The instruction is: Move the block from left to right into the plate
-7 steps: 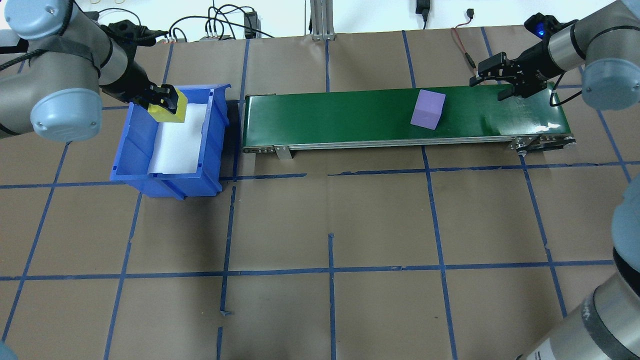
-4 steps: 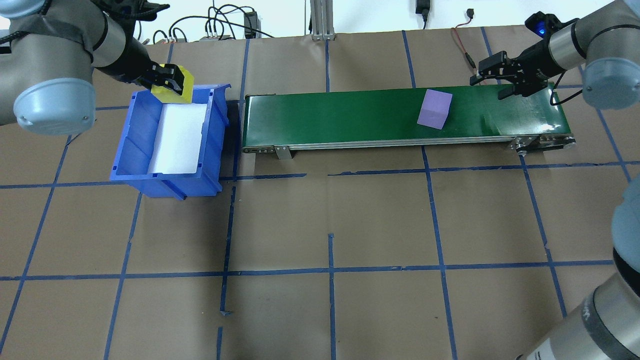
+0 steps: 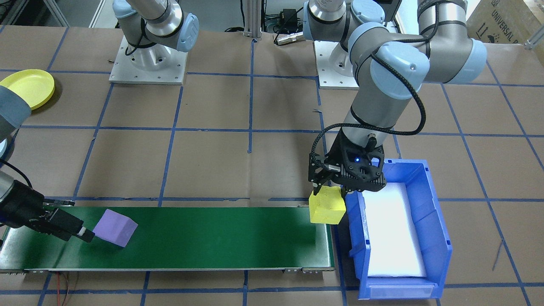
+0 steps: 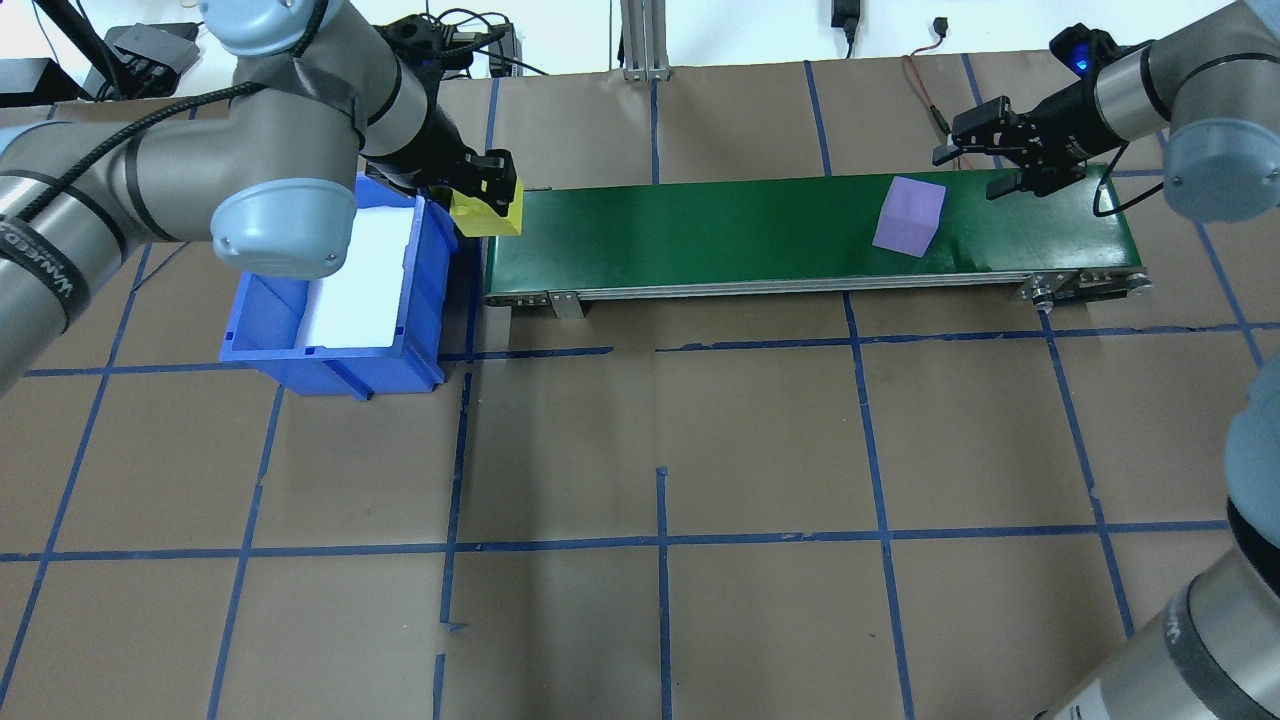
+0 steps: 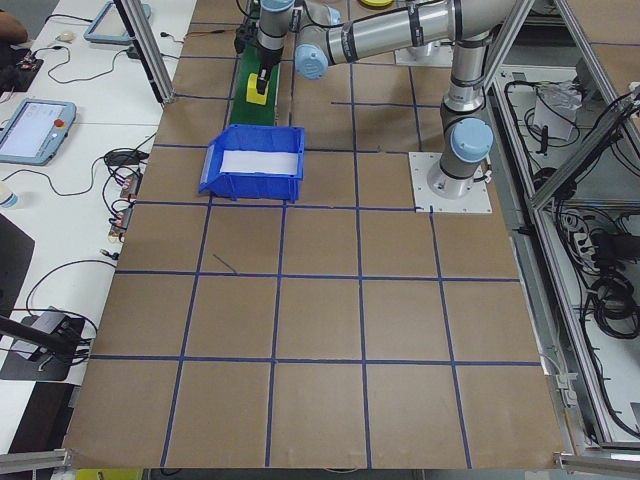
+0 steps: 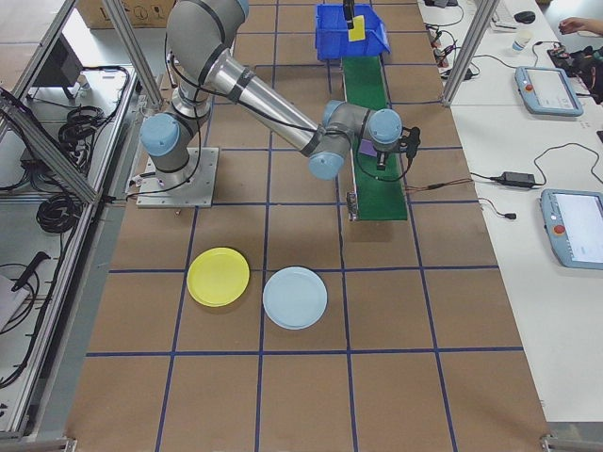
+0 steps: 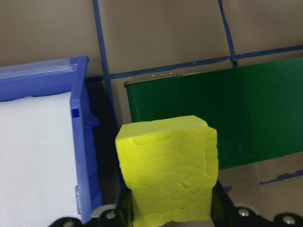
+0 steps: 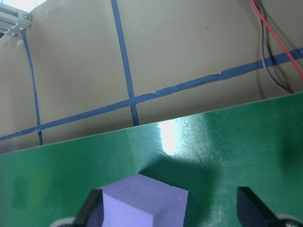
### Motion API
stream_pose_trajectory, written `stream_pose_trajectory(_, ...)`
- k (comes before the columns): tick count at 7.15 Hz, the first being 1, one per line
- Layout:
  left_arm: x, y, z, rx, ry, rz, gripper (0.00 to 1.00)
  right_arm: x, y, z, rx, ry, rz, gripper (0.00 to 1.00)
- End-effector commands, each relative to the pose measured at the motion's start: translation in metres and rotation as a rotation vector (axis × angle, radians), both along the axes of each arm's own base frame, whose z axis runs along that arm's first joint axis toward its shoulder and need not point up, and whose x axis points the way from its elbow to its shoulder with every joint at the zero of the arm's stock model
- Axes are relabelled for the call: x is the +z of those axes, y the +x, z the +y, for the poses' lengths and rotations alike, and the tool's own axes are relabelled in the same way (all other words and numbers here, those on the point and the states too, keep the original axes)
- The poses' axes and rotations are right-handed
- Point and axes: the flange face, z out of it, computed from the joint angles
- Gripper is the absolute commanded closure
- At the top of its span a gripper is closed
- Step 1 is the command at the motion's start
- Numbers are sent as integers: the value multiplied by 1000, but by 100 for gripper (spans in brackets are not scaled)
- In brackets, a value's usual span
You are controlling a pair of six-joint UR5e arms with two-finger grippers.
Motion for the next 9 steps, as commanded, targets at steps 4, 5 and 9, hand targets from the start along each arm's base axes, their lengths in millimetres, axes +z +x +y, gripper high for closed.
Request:
stream_pose_trajectory(4, -64, -20, -23, 54, 31, 32, 0, -18, 4, 9, 10, 31, -1, 0)
stream_pose_trajectory(5, -36, -19, -22, 40, -22, 25, 0, -24, 4, 13, 12, 43, -4, 0)
stream_pose_trajectory(9, 82, 53, 53, 163, 78, -125, 0, -25, -12, 17, 12, 102, 179, 21)
